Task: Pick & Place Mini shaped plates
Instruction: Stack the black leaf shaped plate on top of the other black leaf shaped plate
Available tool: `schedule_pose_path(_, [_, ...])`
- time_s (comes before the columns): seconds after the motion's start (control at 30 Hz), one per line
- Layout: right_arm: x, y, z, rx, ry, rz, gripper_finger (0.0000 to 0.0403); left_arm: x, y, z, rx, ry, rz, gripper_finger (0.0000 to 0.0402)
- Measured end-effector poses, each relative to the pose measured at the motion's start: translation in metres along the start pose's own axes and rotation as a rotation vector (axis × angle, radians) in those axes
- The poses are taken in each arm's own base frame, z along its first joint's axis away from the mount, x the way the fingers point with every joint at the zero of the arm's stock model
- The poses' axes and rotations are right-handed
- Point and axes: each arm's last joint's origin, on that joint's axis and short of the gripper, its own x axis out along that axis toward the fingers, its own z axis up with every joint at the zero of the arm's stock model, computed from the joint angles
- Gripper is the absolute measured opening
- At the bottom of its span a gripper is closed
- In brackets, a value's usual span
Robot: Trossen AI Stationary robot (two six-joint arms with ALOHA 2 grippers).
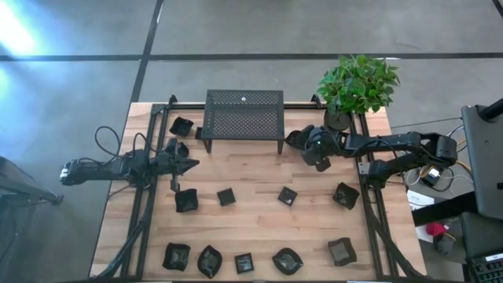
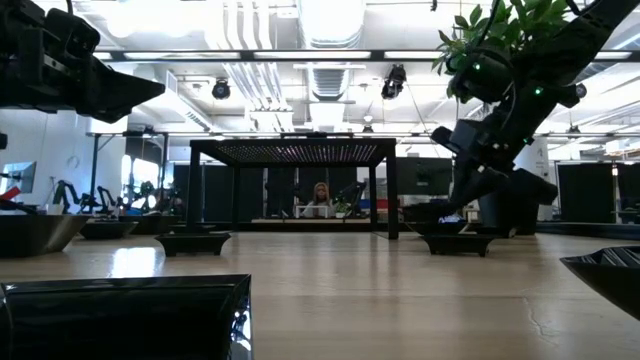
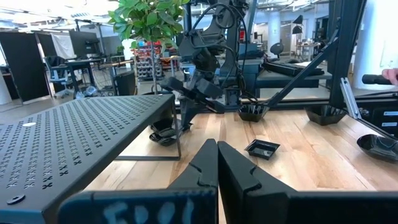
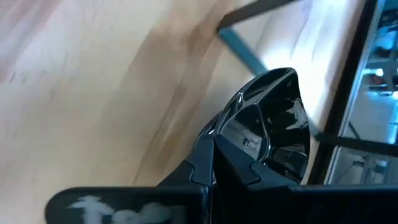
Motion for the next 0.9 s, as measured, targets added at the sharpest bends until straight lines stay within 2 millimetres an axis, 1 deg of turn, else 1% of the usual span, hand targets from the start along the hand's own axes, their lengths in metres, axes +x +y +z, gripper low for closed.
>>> schedule_pose_path(0.2, [0.0010,-0.0015,-0.0059,-0.001,0.026,0.007,0.0008,0.0000,0.0003,0.0001,-0.001,-0.001,0.011,0.0000])
schedule_pose_path(0.47, [0.0017,-0.0014,-0.0060,-0.001,0.028,0.009,0.0008,0.0000,0.0003,0.0002,-0.001,-0.002,0.012,0.0000])
schedule_pose_path(0.7, [0.0017,-0.0035,-0.0049,0.105,0.015,-0.013,0.0008,0.0000,0.0004,0.0003,-0.001,-0.002,0.012,0.0000])
schedule_pose_path(0.9, [0.0017,-0.0037,-0.0047,0.088,0.013,-0.016,0.0008,0.0000,0.0004,0.0004,-0.001,-0.003,0.012,0.0000])
